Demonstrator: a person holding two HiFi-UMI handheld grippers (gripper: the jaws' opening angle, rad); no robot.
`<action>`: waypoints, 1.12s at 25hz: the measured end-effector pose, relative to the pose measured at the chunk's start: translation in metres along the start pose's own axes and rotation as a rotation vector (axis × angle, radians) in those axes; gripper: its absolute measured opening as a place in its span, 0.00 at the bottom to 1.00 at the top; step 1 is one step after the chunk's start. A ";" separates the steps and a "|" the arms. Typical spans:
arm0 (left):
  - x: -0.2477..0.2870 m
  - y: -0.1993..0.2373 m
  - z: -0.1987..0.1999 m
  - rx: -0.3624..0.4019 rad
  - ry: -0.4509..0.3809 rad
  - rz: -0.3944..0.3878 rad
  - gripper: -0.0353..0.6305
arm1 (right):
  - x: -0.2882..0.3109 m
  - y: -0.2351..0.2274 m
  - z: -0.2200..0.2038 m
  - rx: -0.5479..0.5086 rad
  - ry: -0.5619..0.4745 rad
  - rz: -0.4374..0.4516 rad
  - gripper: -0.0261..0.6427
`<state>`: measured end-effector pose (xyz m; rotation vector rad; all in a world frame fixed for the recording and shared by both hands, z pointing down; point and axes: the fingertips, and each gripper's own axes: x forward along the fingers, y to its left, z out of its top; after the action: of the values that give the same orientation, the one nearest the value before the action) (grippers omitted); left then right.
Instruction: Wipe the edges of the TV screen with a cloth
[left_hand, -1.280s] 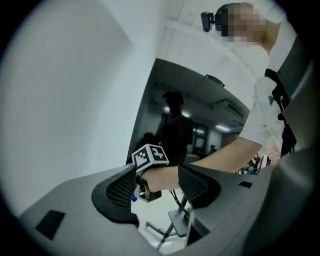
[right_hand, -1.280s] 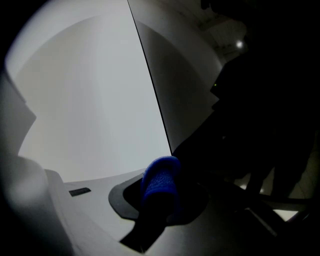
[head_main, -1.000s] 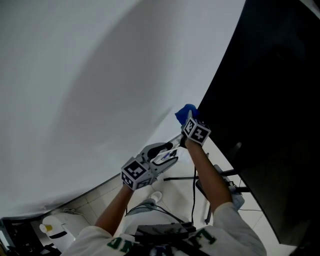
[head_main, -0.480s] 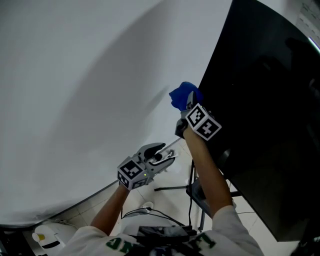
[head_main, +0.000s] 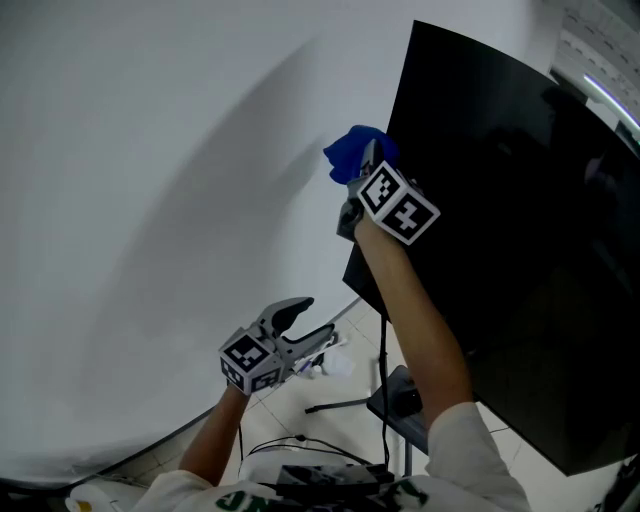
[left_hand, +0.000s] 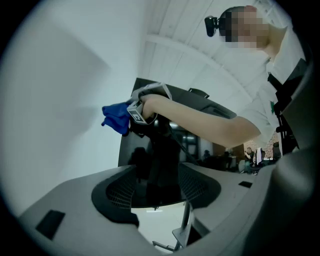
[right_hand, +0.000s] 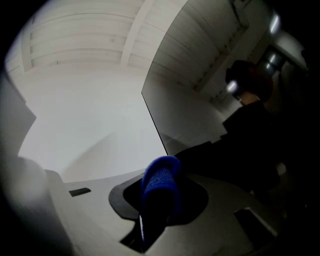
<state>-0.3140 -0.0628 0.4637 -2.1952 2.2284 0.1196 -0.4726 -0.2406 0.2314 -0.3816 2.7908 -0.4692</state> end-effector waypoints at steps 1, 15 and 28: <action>-0.001 0.000 0.001 0.001 -0.004 0.000 0.41 | 0.006 0.006 0.012 -0.009 -0.010 0.000 0.15; -0.005 0.000 0.003 0.031 -0.012 -0.012 0.41 | 0.046 0.067 0.169 -0.207 -0.197 0.060 0.15; -0.008 -0.021 0.016 0.035 -0.018 -0.049 0.41 | 0.028 0.088 0.255 -0.155 -0.277 0.063 0.15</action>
<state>-0.2931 -0.0540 0.4470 -2.2201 2.1486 0.0987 -0.4350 -0.2398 -0.0374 -0.3600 2.5668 -0.1701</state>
